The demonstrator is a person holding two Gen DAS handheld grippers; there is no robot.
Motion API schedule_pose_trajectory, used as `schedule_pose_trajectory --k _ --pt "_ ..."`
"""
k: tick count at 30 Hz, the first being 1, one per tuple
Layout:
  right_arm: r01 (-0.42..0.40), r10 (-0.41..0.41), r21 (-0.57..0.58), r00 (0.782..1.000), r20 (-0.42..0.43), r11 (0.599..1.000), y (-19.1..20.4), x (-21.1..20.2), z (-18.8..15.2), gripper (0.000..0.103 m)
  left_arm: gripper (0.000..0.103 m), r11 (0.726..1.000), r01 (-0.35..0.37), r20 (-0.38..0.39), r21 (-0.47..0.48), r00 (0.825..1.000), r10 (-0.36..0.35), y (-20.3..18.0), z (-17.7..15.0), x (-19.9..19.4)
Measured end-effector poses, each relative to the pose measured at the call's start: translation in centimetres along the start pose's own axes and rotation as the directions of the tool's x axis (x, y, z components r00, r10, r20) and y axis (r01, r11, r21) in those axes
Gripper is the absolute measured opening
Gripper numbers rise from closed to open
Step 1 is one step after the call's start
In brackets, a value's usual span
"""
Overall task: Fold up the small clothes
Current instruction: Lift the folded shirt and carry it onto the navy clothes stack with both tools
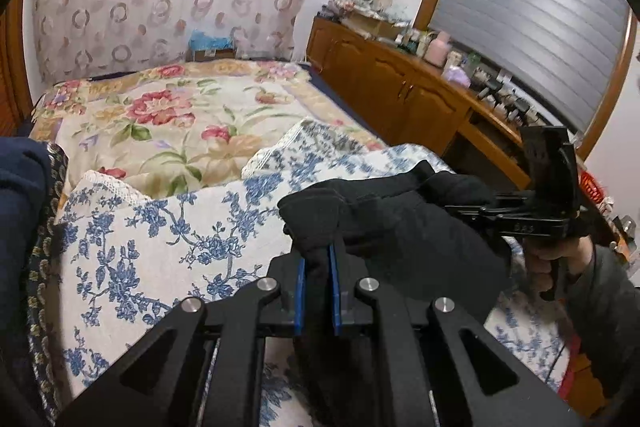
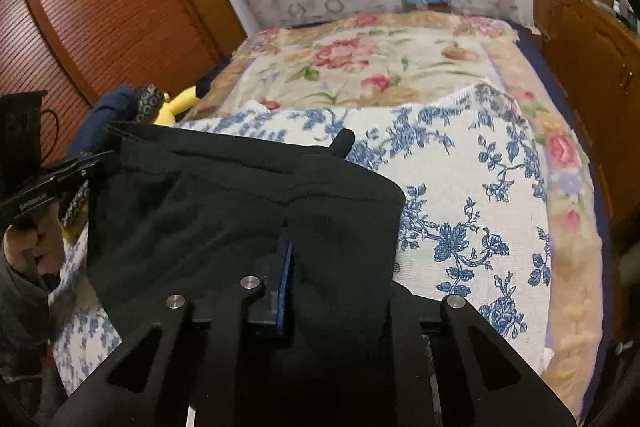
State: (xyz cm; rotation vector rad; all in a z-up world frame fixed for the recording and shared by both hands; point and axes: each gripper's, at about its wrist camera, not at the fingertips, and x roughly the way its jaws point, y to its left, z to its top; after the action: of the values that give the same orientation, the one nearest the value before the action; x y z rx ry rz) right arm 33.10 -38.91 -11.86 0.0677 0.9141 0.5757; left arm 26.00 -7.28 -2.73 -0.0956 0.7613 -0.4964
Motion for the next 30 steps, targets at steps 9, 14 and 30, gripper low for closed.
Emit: schedule_pose_trajectory --k 9,14,30 --pt "0.026 -0.014 -0.077 0.989 0.144 0.997 4.5 -3.3 1.2 0.016 0.008 1.000 -0.020 0.095 0.022 0.995 0.018 -0.5 0.1 -5.1" --pt "0.015 0.008 -0.124 0.982 0.187 0.992 7.0 -3.8 3.1 0.015 0.008 0.998 -0.056 0.134 0.004 0.989 0.055 0.9 -0.2 -7.7" --pt "-0.035 0.159 -0.491 0.964 0.212 0.870 24.1 -0.7 14.2 0.015 0.008 0.955 -0.227 0.306 -0.191 0.911 0.277 10.3 -4.6 -21.3"
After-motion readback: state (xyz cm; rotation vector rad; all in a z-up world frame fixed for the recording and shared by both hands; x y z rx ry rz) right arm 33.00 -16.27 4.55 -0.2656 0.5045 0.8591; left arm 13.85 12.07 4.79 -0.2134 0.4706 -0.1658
